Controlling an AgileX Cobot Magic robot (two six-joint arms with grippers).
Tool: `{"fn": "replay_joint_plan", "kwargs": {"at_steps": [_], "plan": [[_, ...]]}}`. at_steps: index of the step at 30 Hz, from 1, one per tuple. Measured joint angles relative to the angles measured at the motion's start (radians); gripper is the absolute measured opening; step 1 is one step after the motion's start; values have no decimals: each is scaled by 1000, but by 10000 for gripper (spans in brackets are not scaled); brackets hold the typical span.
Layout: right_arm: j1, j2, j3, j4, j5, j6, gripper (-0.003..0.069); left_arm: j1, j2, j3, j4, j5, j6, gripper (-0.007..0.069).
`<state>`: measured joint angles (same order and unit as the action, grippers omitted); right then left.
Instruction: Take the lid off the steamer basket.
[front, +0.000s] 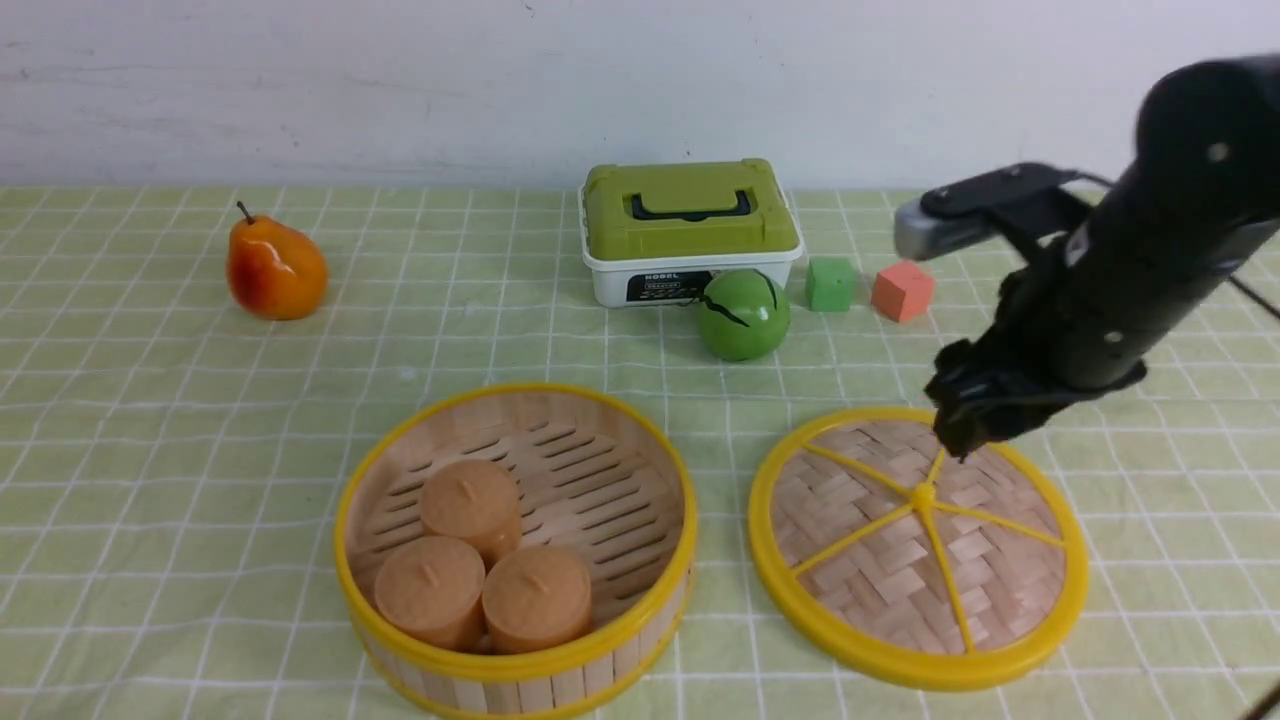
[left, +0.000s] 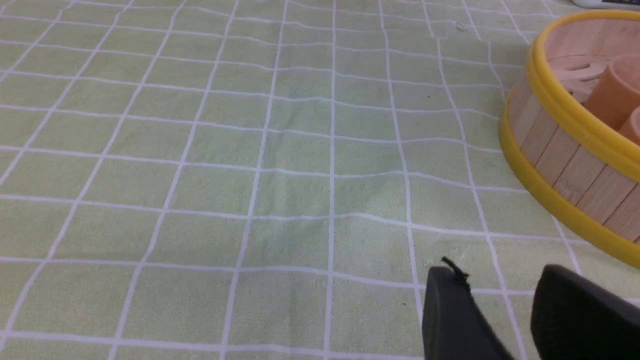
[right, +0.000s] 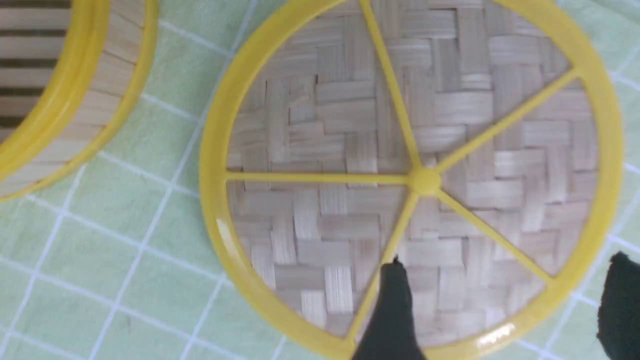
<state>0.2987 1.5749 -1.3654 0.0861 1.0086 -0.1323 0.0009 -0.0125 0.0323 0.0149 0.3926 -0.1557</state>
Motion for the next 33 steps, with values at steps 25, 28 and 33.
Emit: {"fn": "replay_joint_plan", "kwargs": {"at_steps": [25, 28, 33], "plan": [[0, -1198, 798, -26, -288, 94, -23, 0, 0, 0, 0, 0, 0, 239], [0, -1199, 814, -34, -299, 94, -22, 0, 0, 0, 0, 0, 0, 239], [0, -1199, 817, -34, -305, 94, -20, 0, 0, 0, 0, 0, 0, 239]]}}
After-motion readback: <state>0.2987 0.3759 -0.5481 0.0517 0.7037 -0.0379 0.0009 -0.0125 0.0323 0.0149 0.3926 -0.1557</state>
